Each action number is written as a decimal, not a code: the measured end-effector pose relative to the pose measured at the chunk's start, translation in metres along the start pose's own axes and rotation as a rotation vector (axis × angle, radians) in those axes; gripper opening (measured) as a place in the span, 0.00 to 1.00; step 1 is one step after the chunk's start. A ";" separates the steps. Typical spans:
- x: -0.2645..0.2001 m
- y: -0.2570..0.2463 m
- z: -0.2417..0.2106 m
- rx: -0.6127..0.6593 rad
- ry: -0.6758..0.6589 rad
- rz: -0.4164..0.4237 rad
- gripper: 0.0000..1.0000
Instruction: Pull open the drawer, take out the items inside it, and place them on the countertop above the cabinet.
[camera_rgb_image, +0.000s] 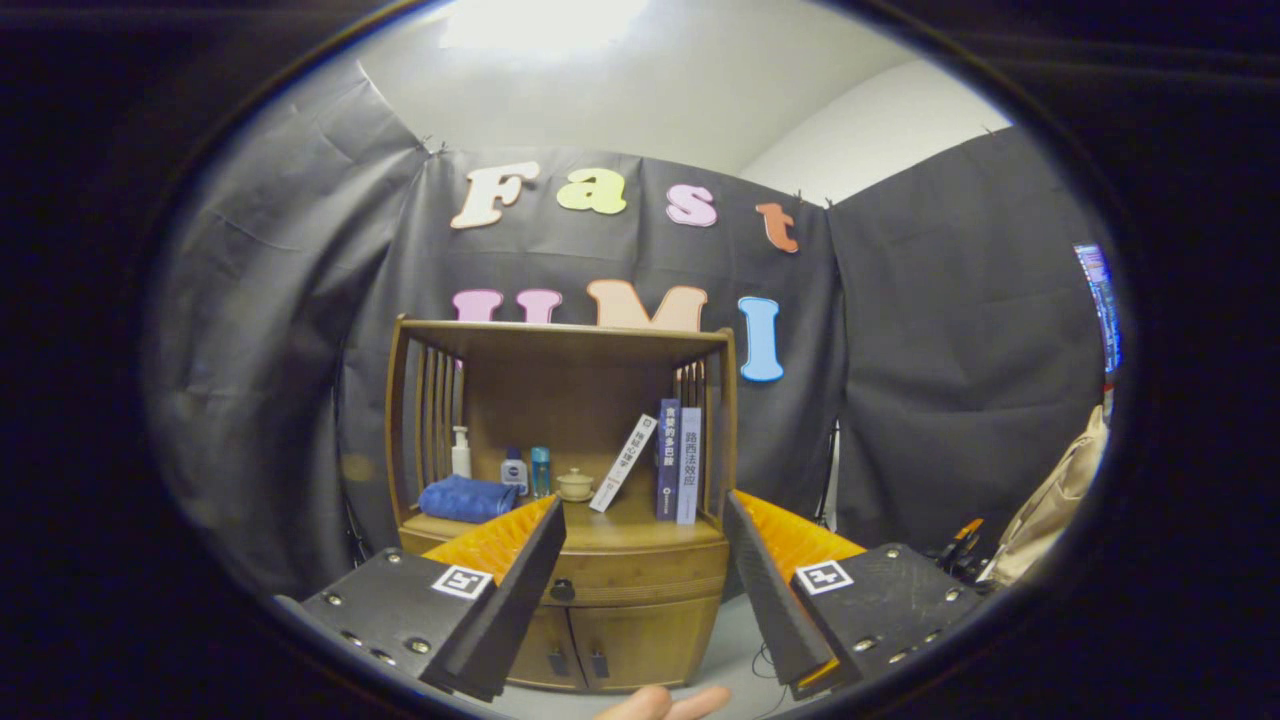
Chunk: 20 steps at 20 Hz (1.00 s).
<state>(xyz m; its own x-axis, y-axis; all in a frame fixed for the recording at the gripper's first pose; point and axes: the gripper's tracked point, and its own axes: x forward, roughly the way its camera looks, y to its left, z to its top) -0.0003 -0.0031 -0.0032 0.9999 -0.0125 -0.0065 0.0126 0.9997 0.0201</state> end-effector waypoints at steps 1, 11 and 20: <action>0.001 0.001 -0.001 -0.001 -0.001 0.002 0.95; 0.007 0.011 -0.006 -0.006 0.017 0.025 0.94; 0.027 0.011 -0.017 -0.061 0.015 -0.025 0.95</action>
<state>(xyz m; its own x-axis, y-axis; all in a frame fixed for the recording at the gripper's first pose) 0.0267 0.0079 -0.0197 0.9991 -0.0375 -0.0214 0.0366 0.9985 -0.0409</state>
